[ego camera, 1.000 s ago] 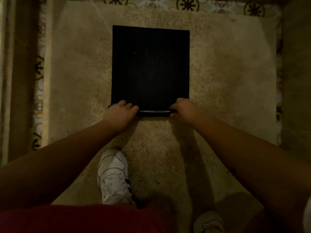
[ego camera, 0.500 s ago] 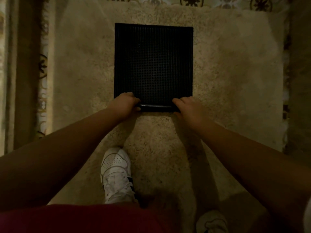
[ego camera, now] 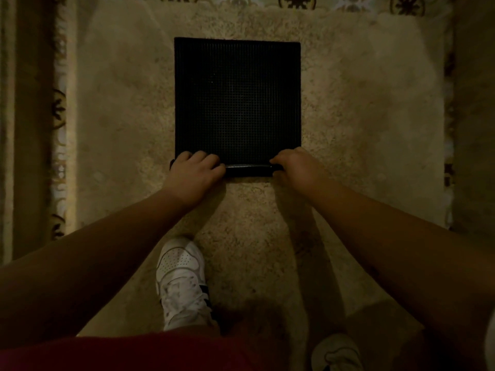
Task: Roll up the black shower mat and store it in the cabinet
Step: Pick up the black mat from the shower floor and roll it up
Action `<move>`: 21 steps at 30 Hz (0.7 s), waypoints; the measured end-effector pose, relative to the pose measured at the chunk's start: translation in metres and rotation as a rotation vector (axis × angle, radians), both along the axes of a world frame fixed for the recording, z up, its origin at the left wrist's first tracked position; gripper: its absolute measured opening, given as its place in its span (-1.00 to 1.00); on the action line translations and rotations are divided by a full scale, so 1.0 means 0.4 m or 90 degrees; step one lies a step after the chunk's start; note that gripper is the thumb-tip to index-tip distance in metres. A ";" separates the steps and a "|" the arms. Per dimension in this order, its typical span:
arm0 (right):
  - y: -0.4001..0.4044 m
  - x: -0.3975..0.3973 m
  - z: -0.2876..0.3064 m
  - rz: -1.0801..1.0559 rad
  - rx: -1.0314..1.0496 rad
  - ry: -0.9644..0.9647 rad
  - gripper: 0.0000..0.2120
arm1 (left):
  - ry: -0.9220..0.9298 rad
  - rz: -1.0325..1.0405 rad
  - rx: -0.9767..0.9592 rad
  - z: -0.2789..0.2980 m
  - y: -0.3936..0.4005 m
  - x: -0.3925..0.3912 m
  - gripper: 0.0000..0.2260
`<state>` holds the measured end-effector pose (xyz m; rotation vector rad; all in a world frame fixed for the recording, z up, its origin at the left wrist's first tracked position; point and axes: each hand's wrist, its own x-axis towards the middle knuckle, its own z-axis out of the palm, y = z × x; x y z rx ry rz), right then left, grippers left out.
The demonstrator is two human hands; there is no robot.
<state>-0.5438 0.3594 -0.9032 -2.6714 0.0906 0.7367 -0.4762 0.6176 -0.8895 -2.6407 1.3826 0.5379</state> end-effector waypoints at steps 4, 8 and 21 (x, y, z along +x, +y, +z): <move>0.002 0.006 0.014 0.024 -0.015 -0.011 -0.62 | 0.011 0.024 -0.010 0.005 -0.004 -0.013 -0.60; 0.029 -0.046 0.034 0.123 -0.101 -0.077 -0.45 | 0.019 0.035 0.003 0.001 -0.002 -0.022 -0.56; 0.056 -0.012 0.008 0.102 -0.166 0.011 -0.42 | 0.055 0.094 0.038 -0.033 -0.016 -0.010 -0.52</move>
